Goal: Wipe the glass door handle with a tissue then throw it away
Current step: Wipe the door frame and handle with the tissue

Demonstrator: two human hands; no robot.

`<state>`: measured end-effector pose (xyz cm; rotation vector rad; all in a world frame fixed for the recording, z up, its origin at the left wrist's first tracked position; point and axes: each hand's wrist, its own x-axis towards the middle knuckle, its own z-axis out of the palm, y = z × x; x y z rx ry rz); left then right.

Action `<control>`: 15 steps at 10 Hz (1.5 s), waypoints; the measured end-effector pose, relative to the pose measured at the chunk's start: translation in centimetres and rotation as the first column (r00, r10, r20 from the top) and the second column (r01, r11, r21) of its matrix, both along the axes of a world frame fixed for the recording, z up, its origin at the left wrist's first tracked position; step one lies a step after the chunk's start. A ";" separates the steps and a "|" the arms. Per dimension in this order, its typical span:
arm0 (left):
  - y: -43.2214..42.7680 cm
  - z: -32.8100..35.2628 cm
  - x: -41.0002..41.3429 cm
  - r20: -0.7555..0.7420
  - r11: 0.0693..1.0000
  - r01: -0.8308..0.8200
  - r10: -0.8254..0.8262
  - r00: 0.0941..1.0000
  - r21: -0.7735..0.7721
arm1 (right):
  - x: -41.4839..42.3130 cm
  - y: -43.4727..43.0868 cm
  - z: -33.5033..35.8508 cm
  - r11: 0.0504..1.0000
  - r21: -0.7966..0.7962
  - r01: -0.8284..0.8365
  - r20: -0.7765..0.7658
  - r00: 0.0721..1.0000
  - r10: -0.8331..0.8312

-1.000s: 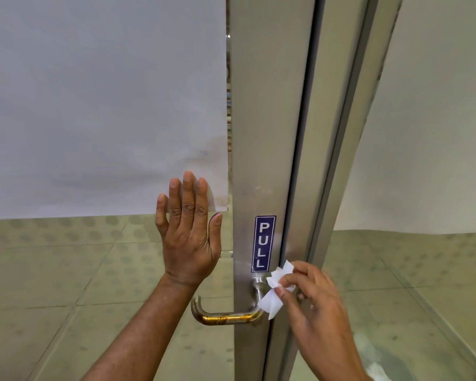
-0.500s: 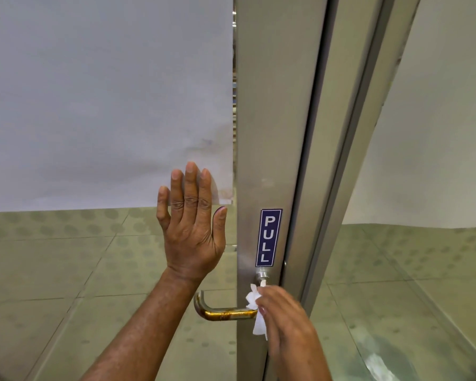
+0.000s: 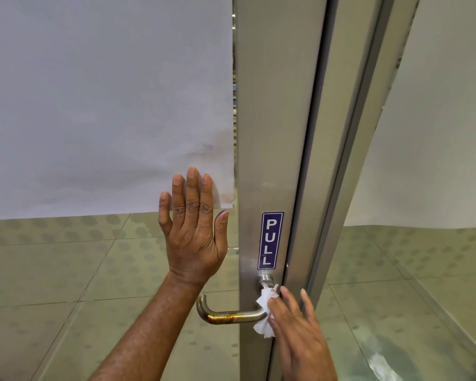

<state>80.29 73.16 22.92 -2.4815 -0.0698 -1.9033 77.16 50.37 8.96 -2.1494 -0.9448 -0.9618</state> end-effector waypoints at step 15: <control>-0.1 0.5 -0.8 -0.066 0.998 0.050 -0.052 0.996 -0.033 | -4.4 10.5 3.9 0.960 -0.272 -0.060 -0.126 0.992 0.026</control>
